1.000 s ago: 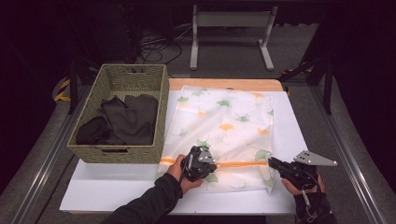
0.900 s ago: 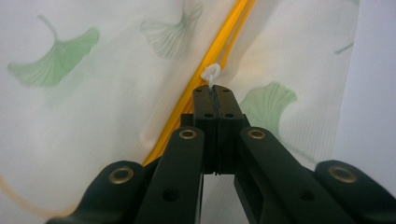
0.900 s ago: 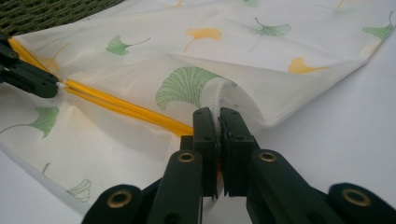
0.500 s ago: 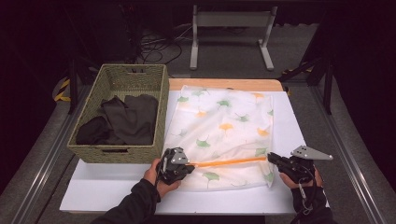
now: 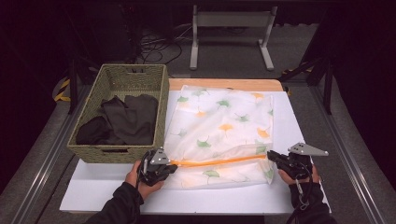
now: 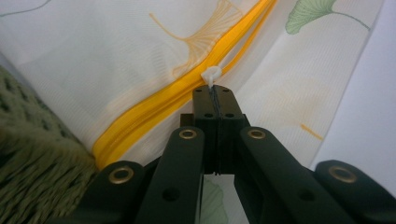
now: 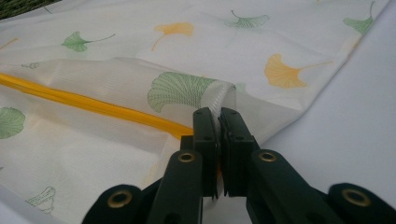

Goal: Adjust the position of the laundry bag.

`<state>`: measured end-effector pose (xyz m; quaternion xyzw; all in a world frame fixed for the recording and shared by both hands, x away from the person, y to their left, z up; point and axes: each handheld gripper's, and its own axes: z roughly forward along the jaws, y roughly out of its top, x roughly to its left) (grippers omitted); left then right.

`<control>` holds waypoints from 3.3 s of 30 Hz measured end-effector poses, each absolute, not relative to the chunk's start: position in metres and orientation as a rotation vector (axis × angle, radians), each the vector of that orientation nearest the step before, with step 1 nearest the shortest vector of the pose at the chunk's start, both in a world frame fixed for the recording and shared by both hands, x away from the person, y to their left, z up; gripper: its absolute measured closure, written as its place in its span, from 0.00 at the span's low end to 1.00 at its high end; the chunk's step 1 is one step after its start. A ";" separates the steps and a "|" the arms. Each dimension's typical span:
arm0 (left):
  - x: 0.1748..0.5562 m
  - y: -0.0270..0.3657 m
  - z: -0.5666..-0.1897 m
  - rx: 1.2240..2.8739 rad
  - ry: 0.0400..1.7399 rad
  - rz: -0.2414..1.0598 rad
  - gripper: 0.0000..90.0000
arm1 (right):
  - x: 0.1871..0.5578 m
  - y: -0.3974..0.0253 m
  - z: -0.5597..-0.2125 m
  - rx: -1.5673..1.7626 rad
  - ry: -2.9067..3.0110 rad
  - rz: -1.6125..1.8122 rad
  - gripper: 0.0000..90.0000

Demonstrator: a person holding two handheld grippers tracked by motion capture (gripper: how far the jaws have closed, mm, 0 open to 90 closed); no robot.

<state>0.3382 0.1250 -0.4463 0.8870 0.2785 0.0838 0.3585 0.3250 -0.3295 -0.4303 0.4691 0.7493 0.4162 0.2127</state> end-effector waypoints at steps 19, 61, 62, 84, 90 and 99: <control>0.334 0.160 -0.448 2.258 0.780 0.215 1.00 | 0.336 -0.330 -0.429 1.309 2.060 1.118 0.96; 0.343 0.162 -0.458 2.190 0.816 0.337 0.98 | 0.364 -0.337 -0.444 1.429 2.044 0.989 0.89; 0.342 0.164 -0.458 2.185 0.802 0.330 0.97 | 0.363 -0.338 -0.445 1.413 2.050 0.987 0.87; 0.312 0.238 -0.461 2.134 0.832 0.394 0.17 | 0.328 -0.293 -0.410 1.067 2.158 1.045 0.36; 0.310 0.247 -0.460 2.085 0.866 0.391 0.14 | 0.341 -0.254 -0.412 0.941 2.266 1.033 0.40; 0.307 0.253 -0.463 2.093 0.875 0.381 0.13 | 0.368 -0.185 -0.428 0.751 2.447 0.986 0.51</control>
